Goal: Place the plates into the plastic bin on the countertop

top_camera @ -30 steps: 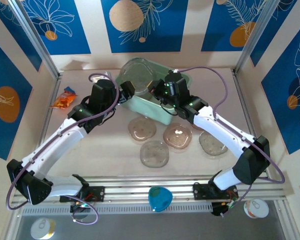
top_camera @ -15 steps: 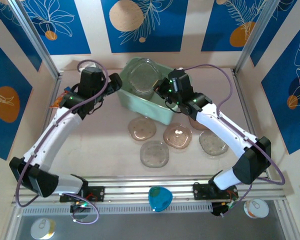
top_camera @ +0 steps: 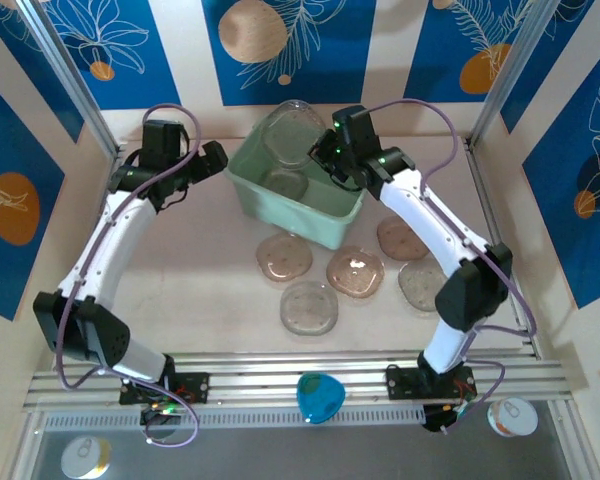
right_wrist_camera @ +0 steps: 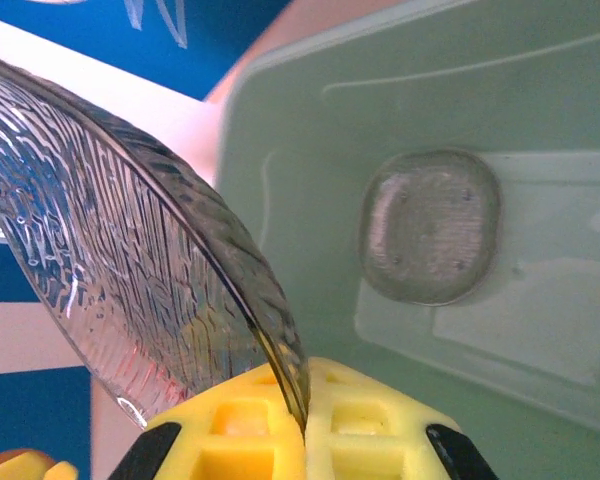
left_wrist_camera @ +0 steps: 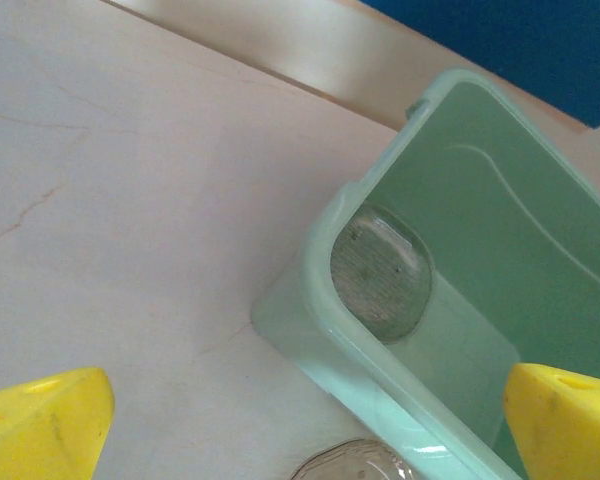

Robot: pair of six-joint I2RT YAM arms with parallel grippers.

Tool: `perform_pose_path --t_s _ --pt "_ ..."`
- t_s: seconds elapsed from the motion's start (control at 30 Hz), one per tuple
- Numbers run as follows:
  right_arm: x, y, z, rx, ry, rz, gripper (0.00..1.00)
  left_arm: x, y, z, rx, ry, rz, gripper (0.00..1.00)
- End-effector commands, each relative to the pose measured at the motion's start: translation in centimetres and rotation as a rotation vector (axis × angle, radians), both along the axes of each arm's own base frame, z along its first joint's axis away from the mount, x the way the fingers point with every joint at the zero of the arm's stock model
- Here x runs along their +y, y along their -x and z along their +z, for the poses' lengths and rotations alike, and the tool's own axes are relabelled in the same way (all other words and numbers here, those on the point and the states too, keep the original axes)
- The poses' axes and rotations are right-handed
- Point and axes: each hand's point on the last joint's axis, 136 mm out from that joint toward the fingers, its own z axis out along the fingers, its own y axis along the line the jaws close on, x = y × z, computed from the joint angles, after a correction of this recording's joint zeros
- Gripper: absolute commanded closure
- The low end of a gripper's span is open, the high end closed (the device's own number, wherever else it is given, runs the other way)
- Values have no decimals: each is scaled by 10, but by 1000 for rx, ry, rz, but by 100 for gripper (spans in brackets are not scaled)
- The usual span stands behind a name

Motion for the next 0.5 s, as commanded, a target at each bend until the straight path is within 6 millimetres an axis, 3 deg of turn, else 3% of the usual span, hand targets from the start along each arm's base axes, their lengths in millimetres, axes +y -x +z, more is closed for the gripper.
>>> perform_pose_path --t_s 0.0,0.23,0.47 --pt "1 -15 -9 39 28 53 100 -15 -3 -5 23 -1 -115 0" --pt "10 -54 -37 93 58 137 100 -17 -7 -27 58 -21 -150 0" --pt "18 -74 -75 184 50 198 100 -16 -7 -44 87 -44 -164 0"
